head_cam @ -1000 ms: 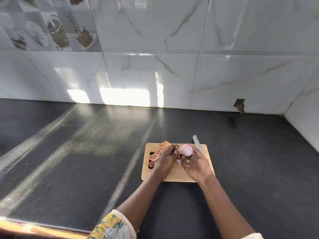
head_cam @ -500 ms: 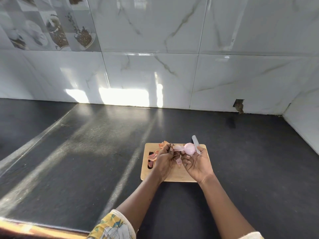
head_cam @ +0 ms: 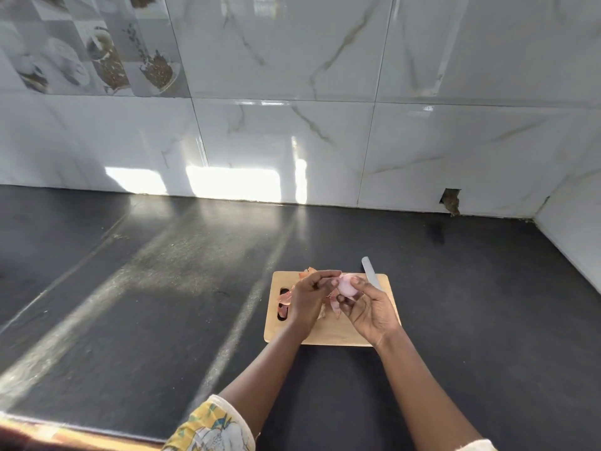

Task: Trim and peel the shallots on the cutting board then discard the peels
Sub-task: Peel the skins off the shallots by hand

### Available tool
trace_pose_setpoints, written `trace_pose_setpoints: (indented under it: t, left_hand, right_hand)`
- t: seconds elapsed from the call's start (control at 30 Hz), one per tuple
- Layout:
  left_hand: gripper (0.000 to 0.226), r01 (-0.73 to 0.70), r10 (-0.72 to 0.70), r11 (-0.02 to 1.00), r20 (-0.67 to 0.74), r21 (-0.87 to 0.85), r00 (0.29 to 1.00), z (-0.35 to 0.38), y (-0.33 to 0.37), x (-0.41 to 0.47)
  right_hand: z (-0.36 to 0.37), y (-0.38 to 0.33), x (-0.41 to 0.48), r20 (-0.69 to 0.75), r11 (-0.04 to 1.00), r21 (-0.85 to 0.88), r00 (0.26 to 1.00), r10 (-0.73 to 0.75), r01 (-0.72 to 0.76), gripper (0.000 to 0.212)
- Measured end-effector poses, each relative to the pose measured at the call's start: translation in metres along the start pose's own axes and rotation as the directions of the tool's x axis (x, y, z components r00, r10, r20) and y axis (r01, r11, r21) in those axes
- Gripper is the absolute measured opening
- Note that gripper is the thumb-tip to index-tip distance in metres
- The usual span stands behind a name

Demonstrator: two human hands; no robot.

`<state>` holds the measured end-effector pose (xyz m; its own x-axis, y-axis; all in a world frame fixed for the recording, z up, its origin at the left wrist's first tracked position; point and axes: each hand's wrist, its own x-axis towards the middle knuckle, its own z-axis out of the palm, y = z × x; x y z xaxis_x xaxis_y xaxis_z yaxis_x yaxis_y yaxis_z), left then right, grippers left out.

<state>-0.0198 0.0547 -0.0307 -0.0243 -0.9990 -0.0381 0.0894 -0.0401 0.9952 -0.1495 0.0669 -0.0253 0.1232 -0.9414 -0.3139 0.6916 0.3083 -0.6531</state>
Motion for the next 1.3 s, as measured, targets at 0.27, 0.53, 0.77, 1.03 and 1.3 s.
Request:
trace_pose_setpoints:
  t: [0.27,0.53,0.77,1.03,1.3]
  left_hand:
    - [0.033,-0.024,0.051,0.983,-0.145,0.18,0.988,0.006,0.0,0.008]
    - [0.031,-0.009,0.029,0.983,-0.108,0.183,0.994,0.005,-0.01,0.014]
    - [0.031,-0.011,0.02,0.99,-0.07,0.138,0.997,0.007,-0.006,0.015]
    - [0.032,-0.012,0.013,0.978,-0.001,0.208,1.0,0.009,-0.007,0.016]
    - [0.032,0.039,-0.042,0.994,0.031,0.106,0.999,0.009,-0.007,0.016]
  right_hand:
    - [-0.007,0.005,0.005,0.074,0.996,0.087,0.997,-0.009,0.003,0.042]
    - [0.005,0.0,0.004,0.089,0.997,-0.07,0.996,-0.021,0.027,0.04]
    - [0.004,0.0,0.009,0.041,0.998,-0.056,0.999,-0.031,0.033,0.034]
    - [0.001,-0.002,0.009,0.034,0.999,0.023,0.999,-0.023,0.022,0.018]
    - [-0.004,-0.008,0.007,0.104,0.965,0.261,0.994,-0.034,0.005,0.077]
